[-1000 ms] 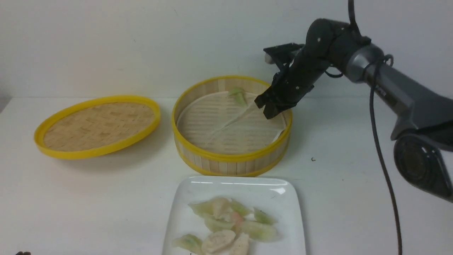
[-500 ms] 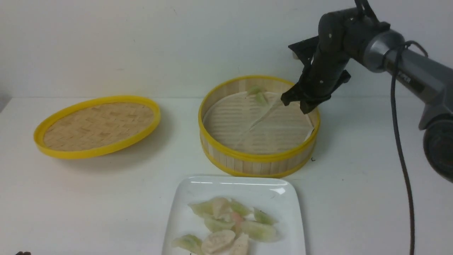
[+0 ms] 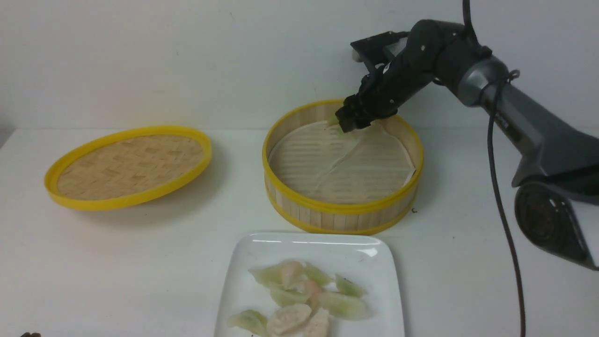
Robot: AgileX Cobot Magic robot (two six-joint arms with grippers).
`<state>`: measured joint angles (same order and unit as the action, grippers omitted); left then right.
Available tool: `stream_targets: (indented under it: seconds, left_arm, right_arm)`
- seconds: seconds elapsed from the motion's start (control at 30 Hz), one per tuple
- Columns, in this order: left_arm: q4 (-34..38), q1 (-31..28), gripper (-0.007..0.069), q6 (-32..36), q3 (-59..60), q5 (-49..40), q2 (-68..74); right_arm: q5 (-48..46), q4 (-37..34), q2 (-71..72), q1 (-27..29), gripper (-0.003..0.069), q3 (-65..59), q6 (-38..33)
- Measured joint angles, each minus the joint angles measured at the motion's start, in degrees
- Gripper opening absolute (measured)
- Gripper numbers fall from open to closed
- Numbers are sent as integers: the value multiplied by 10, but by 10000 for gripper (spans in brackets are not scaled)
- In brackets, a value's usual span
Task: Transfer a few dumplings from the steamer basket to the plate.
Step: Use the right arm to grab a dumpling from inside the steamer
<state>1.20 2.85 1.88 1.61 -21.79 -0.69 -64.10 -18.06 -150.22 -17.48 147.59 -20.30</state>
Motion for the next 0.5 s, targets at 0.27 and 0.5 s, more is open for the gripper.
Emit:
stream_targets:
  seconds: [0.27, 0.5]
  left_arm:
    - [0, 0, -6, 0, 0, 0, 0]
    - [0, 0, -6, 0, 0, 0, 0]
  right_arm:
    - [20, -6, -26, 0, 421, 16, -24]
    - [50, 5, -42, -4, 325, 18, -38]
